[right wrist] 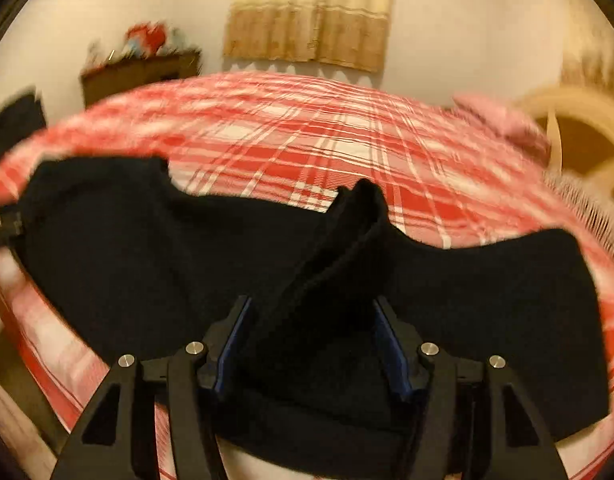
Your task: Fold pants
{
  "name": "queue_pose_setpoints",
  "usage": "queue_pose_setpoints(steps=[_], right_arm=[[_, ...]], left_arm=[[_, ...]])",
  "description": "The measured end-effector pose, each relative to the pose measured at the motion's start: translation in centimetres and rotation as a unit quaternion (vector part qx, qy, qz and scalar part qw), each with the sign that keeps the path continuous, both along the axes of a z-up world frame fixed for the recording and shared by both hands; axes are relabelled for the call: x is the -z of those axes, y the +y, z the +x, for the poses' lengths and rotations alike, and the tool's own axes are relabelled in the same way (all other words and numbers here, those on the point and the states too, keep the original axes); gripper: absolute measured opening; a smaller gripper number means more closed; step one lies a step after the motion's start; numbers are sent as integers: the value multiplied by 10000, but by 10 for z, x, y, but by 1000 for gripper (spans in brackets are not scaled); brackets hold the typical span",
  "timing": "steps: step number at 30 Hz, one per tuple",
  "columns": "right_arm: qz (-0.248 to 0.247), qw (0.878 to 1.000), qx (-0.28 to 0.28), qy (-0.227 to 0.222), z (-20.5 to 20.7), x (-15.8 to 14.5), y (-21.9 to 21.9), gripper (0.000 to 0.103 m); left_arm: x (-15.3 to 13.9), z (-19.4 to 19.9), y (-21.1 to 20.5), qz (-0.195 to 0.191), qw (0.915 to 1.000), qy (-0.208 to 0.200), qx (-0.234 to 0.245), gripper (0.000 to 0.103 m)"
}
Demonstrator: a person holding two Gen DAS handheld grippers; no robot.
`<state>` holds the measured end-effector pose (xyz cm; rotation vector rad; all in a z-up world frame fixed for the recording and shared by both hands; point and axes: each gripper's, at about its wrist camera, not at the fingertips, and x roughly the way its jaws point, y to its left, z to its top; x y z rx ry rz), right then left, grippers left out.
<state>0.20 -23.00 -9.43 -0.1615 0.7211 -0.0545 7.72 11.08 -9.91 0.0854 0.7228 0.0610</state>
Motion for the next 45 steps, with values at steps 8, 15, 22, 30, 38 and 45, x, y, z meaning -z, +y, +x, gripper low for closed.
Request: queue_pose_setpoints(steps=[8,15,22,30,38,45], right_arm=[[691,9972,-66,294,-2,-17,-31,17],[326,9967,-625,393,-15,-28,-5,15],[1560,9839,-855,140,-12,-18,-8,71],[2712,9609,-276,-496,-3,-47,-44,15],[3089,9496,508,141,55,-8,-46,9],[2208,9682,-1164,192,9,-35,29,11]], left_arm=[[0,0,0,-10,10000,-20,3,103],[0,0,0,-6,10000,-23,-13,103],[-1,-1,1,-7,10000,10,86,103],[-1,-2,0,25,10000,-8,93,103],[1,-13,20,93,9998,154,45,103],[2,-15,42,-335,9992,211,-32,103]])
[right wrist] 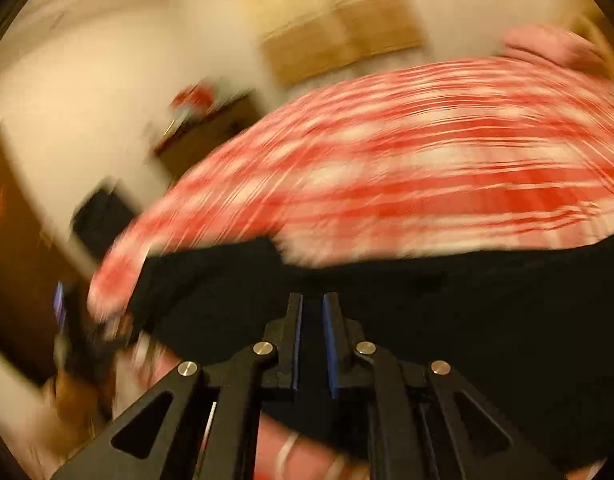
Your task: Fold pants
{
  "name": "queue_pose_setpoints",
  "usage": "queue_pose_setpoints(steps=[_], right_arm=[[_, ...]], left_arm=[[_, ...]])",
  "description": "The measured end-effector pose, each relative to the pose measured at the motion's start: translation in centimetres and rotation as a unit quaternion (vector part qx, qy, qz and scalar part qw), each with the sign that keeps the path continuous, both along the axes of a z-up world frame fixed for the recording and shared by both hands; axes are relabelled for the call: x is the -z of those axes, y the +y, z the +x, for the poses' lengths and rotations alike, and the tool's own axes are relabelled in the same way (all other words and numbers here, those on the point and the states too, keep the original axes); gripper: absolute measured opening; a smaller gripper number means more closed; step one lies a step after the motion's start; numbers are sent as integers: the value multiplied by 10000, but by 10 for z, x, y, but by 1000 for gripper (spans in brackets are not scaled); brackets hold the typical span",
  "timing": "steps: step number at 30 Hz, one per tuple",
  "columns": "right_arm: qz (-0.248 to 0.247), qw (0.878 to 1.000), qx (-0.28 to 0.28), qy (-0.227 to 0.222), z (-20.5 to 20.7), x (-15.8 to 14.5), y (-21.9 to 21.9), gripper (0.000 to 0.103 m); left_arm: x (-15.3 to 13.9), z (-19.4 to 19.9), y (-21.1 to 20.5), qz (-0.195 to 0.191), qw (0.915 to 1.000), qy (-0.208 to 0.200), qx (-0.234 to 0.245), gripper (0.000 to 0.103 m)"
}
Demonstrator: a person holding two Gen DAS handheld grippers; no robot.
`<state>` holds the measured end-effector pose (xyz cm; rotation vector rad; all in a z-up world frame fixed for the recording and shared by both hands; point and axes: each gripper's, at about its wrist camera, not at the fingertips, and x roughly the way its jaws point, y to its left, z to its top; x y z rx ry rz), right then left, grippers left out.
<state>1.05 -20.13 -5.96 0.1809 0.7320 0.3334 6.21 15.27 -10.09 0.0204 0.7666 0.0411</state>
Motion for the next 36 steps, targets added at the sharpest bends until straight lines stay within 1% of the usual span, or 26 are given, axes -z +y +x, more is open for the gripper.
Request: queue_pose_setpoints(steps=[1,2,3,4,5,6,8,9,10,13,15,18,22,24,25,26,27,28,29,30,31,33,35,36], right_arm=[[-319,9994,-86,-40,-16,1,10,11],[-382,9992,-108,-50,-29,4,14,13],[-305,9995,-123,-41,-38,7,13,23],[-21,9999,-123,-6,-49,12,12,33],[228,9996,-158,66,-55,18,13,59],[290,9993,-199,114,-58,22,16,69],[10,9995,-220,224,-56,29,29,69],[4,9994,-237,246,-55,32,30,69],[119,9991,-244,324,-55,34,27,69],[611,9961,-180,616,-52,48,18,69],[734,9951,-90,656,-47,55,13,69],[821,9958,61,406,-42,52,9,69],[698,9973,228,64,-36,42,12,69],[458,9989,88,-48,-38,36,20,69],[393,9992,-3,-105,-39,36,25,69],[429,9990,-32,-82,-38,38,27,69],[482,9988,-37,-23,-35,40,27,69],[603,9981,-5,134,-30,47,26,69],[754,9966,35,322,-24,52,25,69],[932,9948,88,407,-21,56,23,69],[1079,9934,118,364,-21,56,20,69],[1139,9930,116,297,-23,54,18,69],[1406,9896,287,139,-26,52,8,69],[1685,9844,503,82,-26,53,-2,69]], left_arm=[[-1,0,-1,27,10000,-37,13,103],[-1,-1,-4,104,9999,-98,42,103],[-1,-2,-6,201,9996,-160,74,103],[0,-2,-9,302,9993,-217,104,103],[1,-2,-10,364,9989,-267,127,103],[2,-2,-10,355,9989,-285,130,103],[1,1,-5,163,9996,-220,96,103],[0,1,-1,68,9998,-187,79,103],[0,1,2,12,9998,-167,63,103],[-4,-1,6,58,9998,-193,59,103],[-5,0,5,76,9997,-218,59,103],[-2,0,3,116,9997,-198,50,103],[-5,-1,0,191,9995,-238,61,103],[-7,-2,-1,317,9990,-293,79,103],[-8,-2,-2,363,9988,-318,83,103],[-8,-2,-1,352,9989,-310,81,103],[-8,-2,0,316,9990,-293,67,103],[-7,-1,0,248,9994,-257,43,103],[-7,-1,1,204,9995,-233,33,103],[-7,0,2,174,9996,-214,31,103],[-8,-1,2,177,9996,-216,41,103],[-11,-3,2,261,9992,-292,53,103],[-13,-3,3,259,9991,-324,48,103],[-13,-3,4,224,9992,-327,40,103]])
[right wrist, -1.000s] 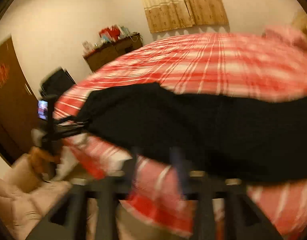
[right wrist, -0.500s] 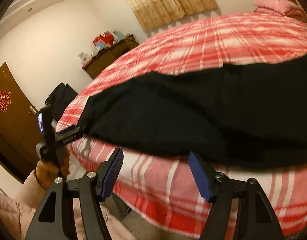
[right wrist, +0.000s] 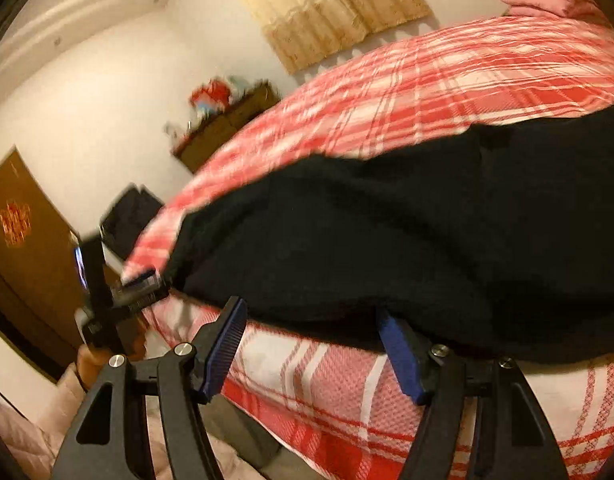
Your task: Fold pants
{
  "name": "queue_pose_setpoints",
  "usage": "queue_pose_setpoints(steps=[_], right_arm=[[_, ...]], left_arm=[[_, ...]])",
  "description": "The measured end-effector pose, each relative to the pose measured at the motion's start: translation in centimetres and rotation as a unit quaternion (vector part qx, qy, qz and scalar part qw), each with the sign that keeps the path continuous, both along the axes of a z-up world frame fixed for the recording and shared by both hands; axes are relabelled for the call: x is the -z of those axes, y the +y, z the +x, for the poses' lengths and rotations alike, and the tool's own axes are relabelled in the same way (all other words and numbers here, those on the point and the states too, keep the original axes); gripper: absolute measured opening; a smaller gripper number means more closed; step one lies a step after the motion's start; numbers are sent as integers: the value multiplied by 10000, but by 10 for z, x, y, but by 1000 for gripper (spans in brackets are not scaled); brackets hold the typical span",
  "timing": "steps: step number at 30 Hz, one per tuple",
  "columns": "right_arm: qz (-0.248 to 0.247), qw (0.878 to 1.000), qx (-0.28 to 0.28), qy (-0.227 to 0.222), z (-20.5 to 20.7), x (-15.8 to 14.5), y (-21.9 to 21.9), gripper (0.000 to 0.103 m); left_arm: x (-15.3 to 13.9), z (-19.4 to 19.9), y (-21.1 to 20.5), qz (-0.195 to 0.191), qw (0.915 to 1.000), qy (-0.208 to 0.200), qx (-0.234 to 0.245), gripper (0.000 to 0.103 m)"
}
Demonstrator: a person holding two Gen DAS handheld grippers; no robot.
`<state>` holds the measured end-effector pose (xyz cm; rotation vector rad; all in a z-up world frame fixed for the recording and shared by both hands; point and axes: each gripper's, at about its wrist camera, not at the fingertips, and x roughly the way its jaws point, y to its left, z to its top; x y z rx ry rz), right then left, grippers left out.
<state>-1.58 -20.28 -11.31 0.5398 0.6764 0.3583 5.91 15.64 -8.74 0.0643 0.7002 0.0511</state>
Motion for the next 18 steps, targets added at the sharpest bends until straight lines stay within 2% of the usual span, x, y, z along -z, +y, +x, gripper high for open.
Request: queue_pose_setpoints(steps=[1,2,3,6,7,8,9,10,13,15,18], right_arm=[[570,9979,299,91,3,6,-14,69],[903,9948,433,197,7,12,-20,69],[998,9933,519,260,11,15,-20,69],[571,9973,440,148,16,10,-1,68],[511,9982,277,156,16,9,8,65],[540,9982,70,242,18,10,15,45],[542,9980,-70,328,20,11,19,14],[483,9978,-185,405,21,13,25,7],[319,9979,-201,520,22,18,26,6],[379,9946,-571,776,27,26,30,6],[180,9882,-1142,1007,27,23,40,7]], left_arm=[[0,0,1,-37,10000,-3,-11,103],[0,1,1,-72,10000,5,-20,103],[1,2,1,-91,10000,22,-23,103],[2,3,2,-111,9999,31,-32,103],[1,3,2,-108,9999,24,-25,103],[0,3,2,-101,9999,12,-23,103],[-1,3,3,-101,9999,-8,-20,103],[-2,2,4,-107,9999,-33,-18,103],[-4,3,4,-124,9999,-53,-18,103],[-5,4,3,-137,9999,-66,-28,103],[-13,3,-5,-158,9997,-174,85,103]])
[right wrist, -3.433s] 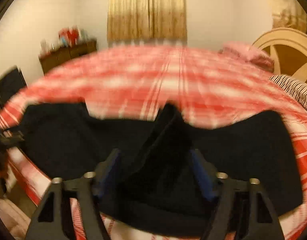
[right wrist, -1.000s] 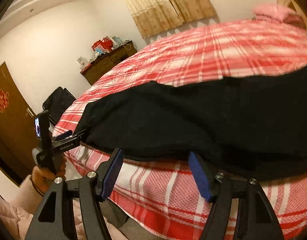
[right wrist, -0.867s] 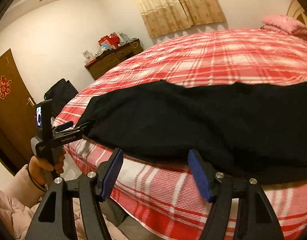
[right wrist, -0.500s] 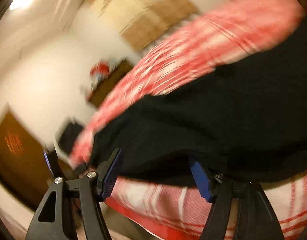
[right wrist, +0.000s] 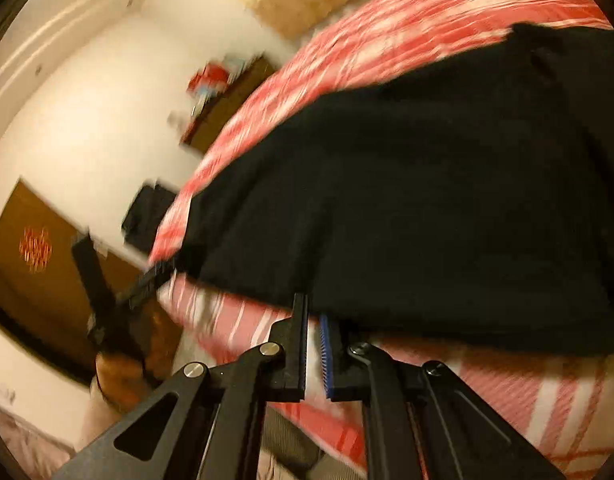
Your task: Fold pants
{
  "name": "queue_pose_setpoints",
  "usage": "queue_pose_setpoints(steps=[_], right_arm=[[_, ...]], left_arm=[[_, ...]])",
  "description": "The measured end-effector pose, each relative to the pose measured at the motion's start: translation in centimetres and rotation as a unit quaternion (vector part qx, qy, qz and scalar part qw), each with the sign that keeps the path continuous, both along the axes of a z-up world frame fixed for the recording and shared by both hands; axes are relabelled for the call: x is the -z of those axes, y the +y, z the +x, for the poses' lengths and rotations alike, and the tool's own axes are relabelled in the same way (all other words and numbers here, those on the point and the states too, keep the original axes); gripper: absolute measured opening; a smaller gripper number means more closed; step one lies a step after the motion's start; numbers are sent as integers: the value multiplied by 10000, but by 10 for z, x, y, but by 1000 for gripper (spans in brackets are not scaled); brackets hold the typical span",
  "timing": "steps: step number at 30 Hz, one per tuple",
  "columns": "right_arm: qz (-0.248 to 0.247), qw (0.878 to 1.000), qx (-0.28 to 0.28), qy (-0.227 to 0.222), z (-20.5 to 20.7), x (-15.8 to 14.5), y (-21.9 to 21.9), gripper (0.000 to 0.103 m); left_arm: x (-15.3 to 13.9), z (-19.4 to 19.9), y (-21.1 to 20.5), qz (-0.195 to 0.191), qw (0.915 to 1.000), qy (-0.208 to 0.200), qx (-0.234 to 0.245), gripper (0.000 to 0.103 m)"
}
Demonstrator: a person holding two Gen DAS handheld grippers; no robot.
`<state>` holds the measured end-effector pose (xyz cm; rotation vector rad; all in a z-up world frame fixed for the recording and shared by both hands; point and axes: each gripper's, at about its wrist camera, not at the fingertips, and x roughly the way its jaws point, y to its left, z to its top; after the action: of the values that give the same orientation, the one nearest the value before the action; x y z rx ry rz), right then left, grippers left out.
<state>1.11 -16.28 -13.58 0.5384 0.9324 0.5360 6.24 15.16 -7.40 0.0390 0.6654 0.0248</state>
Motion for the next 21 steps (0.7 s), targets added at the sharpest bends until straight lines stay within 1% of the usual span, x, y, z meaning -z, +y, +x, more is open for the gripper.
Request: queue_pose_setpoints(steps=[2,4,5,6,7,8,9,10,11,15,17,18,19,20,21], right_arm=[[-159,9994,-296,-10,-4,-10,5,7],[-164,9986,-383,-328,-4,-30,-3,7],[-179,9979,-364,-512,-1,-41,-9,7],[-293,9967,-273,-701,6,-53,-18,8],[-572,9939,-51,-937,15,-68,-32,10],[-787,9911,79,-1067,24,-76,-42,25],[-999,9883,171,-1140,31,-82,-50,58],[-1422,9817,334,-1221,44,-86,-59,72],[-1642,9777,360,-1261,49,-88,-59,79],[-2488,9601,89,-1271,74,-85,-57,76],[-3235,9393,-39,-1144,84,-69,-45,76],[-3641,9257,-68,-1026,90,-59,-37,76],[-4090,9082,-159,-871,96,-43,-29,76],[-4179,9027,-75,-1023,92,-44,-34,78],[-4282,8982,64,-992,94,-45,-34,87]], left_arm=[[-8,-1,-11,-8,9998,-128,177,103],[-14,-1,-23,-80,9991,-192,373,103],[-16,0,-32,-144,9984,-199,509,103],[-17,2,-42,-202,9977,-181,628,103],[-16,3,-49,-248,9970,-150,718,103],[-14,5,-60,-316,9960,-83,830,103],[-12,6,-70,-391,9948,-5,935,103],[-9,7,-80,-456,9932,73,1069,103],[-6,5,-91,-449,9918,112,1193,103],[3,4,-125,-117,9905,100,1365,103],[7,7,-131,-70,9911,91,1326,103],[7,8,-133,-57,9912,87,1317,103],[9,10,-135,-20,9912,85,1323,103],[13,13,-137,119,9912,127,1312,103],[19,14,-140,288,9914,236,1251,103]])
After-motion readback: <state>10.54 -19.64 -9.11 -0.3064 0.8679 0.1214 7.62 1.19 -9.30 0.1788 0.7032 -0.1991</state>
